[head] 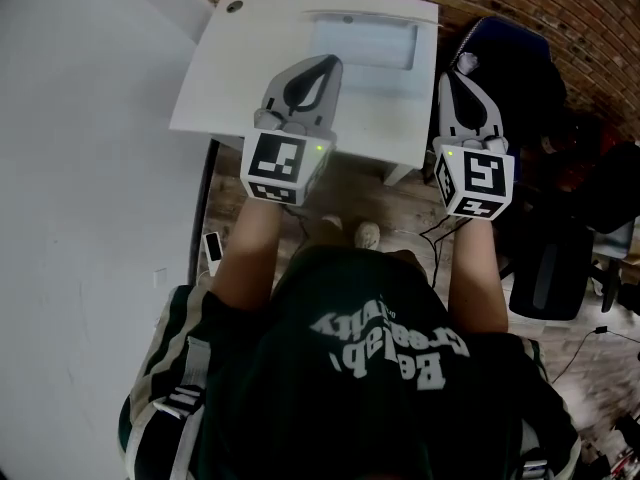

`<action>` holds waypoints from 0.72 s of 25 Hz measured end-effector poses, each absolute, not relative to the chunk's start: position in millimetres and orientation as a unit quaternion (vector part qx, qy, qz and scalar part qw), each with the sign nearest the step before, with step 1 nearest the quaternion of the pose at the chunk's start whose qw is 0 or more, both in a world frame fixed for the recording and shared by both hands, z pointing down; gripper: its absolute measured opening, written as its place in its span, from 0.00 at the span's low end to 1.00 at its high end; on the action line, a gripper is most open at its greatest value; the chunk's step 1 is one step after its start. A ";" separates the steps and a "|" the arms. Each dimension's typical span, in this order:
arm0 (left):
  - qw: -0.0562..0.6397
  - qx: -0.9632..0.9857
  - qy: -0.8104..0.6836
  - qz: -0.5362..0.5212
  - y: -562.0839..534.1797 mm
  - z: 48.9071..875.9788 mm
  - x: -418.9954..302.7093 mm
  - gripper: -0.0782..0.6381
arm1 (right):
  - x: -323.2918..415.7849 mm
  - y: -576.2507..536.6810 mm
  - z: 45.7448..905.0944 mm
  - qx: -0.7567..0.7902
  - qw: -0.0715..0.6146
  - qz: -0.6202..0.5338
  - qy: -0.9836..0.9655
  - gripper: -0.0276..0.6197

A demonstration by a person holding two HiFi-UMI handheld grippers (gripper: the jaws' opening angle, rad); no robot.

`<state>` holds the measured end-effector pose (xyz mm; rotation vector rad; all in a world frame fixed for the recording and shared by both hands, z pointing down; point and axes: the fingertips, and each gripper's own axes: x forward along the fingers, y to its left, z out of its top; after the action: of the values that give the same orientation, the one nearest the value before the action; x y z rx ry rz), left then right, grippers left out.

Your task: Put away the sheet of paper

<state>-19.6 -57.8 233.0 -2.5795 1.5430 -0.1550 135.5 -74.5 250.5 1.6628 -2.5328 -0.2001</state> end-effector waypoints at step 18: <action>0.070 -0.856 0.510 -0.044 -67.5 232.4 -24.1 0.11 | 127.2 -78.2 241.2 0.548 0.048 -0.090 -0.830 0.03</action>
<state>-24.1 -67.5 232.4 -2.5751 1.5348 -0.1338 127.2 -78.2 241.2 1.6695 -2.5317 -0.2731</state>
